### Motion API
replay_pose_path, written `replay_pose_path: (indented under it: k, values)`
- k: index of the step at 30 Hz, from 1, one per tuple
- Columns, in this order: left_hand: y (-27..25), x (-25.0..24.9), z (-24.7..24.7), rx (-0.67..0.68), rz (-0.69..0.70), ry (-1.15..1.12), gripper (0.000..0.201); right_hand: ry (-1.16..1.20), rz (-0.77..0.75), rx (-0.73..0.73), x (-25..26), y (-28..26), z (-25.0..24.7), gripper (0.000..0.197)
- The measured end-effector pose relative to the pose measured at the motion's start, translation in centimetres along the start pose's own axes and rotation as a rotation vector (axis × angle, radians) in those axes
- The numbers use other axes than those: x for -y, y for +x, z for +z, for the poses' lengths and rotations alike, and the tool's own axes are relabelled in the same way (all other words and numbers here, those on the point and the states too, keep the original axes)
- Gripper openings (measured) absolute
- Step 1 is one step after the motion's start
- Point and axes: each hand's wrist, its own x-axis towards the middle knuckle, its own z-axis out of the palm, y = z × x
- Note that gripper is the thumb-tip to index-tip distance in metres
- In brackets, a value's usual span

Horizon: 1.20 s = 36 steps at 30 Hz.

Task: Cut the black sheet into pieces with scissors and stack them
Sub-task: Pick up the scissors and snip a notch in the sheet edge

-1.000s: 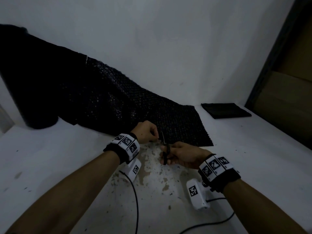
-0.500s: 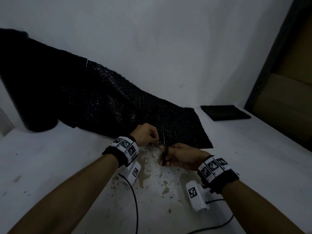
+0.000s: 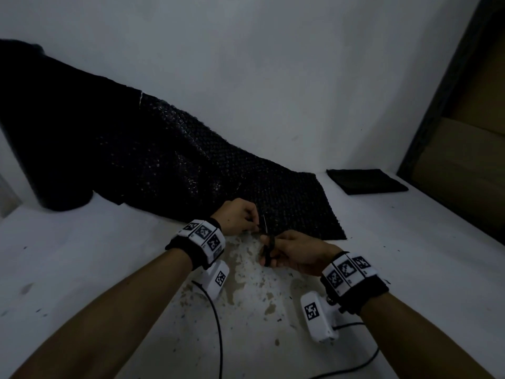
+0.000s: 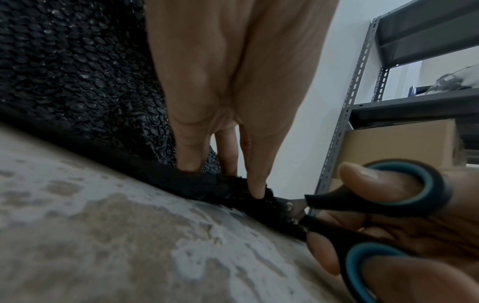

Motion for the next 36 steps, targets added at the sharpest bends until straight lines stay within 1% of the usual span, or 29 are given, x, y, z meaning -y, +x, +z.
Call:
replay_pose_path:
  k: [2, 5, 8, 14, 20, 24, 27, 30, 34, 36]
  values:
    - [0.0, 0.1, 0.0, 0.003, -0.004, -0.006, 0.006, -0.005, 0.013, -0.013, 0.2, -0.1, 0.1, 0.045]
    - [-0.1, 0.2, 0.0, -0.009, -0.009, -0.023, 0.004, 0.057, 0.073, 0.001, 0.9, -0.3, 0.1, 0.049]
    - [-0.1, 0.3, 0.1, -0.006, -0.007, -0.019, 0.005, 0.032, 0.097, 0.011, 1.4, -0.2, 0.2, 0.051]
    - [-0.1, 0.4, -0.1, 0.001, -0.011, -0.039, 0.001, 0.022, 0.056, -0.019, 1.4, 0.2, 0.2, 0.046]
    - [-0.1, 0.6, -0.1, 0.02, -0.002, -0.075, 0.006, -0.036, 0.03, -0.04, 0.9, 0.9, 0.0, 0.041]
    - [0.0, 0.6, -0.1, 0.028, 0.007, -0.082, 0.004, -0.061, -0.016, -0.051, 0.4, 0.9, 0.0, 0.037]
    - [0.1, 0.9, -0.1, 0.032, 0.014, -0.088, 0.005, -0.082, -0.042, -0.067, 0.2, 1.0, 0.2, 0.038]
    - [0.1, 1.1, 0.0, 0.034, 0.025, -0.093, 0.006, -0.081, -0.023, -0.084, 0.5, 1.1, 0.1, 0.04]
    - [0.2, 1.4, 0.0, 0.029, 0.018, -0.118, 0.009, -0.117, 0.006, -0.065, 0.8, 1.5, -0.3, 0.044]
    - [0.3, 1.5, 0.0, 0.031, 0.012, -0.131, 0.008, -0.11, 0.02, -0.062, 0.9, 1.8, -0.4, 0.041]
